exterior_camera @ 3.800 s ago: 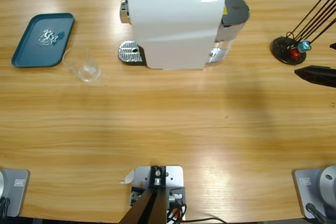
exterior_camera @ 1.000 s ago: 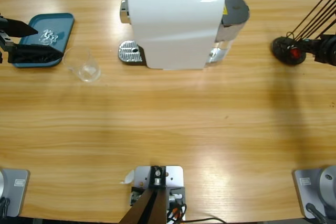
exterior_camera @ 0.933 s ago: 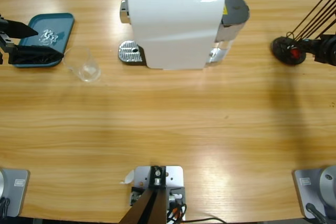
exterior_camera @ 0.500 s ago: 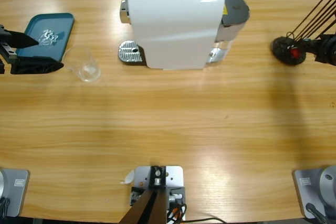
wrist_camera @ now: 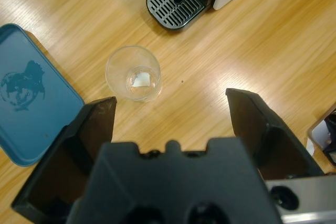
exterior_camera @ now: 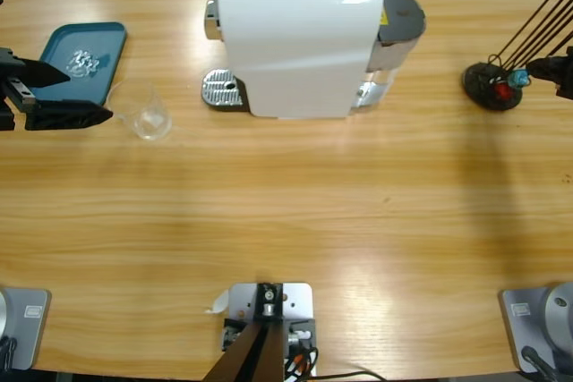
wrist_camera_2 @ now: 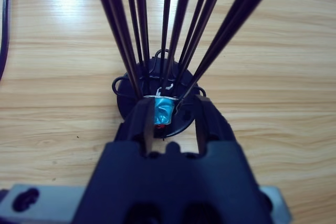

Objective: Pour coffee

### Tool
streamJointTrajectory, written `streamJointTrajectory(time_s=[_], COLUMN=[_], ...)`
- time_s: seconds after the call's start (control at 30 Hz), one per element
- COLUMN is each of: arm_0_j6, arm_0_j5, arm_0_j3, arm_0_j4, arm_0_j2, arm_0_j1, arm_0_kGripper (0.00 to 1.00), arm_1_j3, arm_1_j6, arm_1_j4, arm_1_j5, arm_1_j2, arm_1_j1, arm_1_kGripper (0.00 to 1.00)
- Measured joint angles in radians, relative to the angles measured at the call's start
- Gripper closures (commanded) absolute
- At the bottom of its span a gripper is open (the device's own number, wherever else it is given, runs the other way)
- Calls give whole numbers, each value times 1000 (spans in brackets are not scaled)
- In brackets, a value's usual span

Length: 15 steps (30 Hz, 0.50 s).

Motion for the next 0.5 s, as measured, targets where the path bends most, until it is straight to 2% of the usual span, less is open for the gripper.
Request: streamJointTrajectory(time_s=[0.5], arm_0_j6=[-4], arm_0_j5=[0], arm_0_j3=[2], arm_0_j4=[-8], arm_0_j2=[0], arm_0_j1=[0], arm_0_kGripper=[96], arm_1_j3=[0], arm_1_j6=[15], arm_1_j4=[-34], arm_1_j5=[0], arm_1_j2=[61], arm_1_j1=[0], arm_1_kGripper=[368])
